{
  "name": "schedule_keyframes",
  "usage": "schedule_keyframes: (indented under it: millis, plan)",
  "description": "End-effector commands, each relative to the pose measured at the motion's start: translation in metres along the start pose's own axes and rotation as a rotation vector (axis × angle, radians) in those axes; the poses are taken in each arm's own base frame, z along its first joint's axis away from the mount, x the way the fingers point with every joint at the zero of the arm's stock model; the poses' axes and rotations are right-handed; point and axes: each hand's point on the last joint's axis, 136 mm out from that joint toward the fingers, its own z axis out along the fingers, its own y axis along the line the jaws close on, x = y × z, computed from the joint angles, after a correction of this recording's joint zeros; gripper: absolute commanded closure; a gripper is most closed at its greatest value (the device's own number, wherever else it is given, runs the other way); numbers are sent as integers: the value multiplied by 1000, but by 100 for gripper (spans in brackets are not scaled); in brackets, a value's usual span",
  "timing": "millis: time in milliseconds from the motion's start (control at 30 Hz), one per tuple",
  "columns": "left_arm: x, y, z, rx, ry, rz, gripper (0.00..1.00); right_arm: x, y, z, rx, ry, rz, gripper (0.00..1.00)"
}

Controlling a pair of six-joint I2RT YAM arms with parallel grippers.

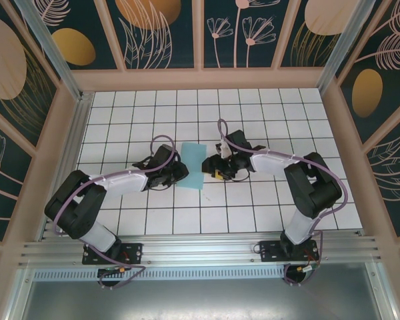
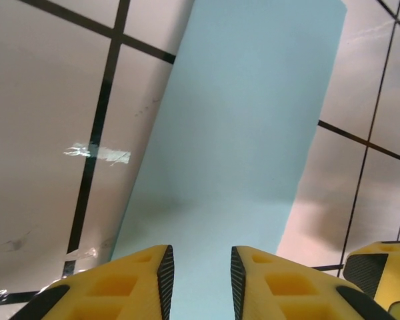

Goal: Fold a paper plane with a square sheet of paper (pick it up from the middle)
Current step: Third fold the triangle at the center of the table.

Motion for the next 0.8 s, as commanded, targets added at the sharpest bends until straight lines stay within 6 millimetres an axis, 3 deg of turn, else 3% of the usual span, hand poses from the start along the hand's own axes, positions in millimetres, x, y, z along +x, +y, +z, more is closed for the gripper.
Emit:
schedule_keyframes:
  millis: [0,533,767]
  plan:
    - [4,18,4,-76,28,4,68,-1,8,-3,-41,-18,5,35]
    - [19,57,19,-155,88,-91,73,-1,4,19,-23,23,58,31]
    - [25,61,24,-162,129,-81,73,3,5,34,2,69,48,32]
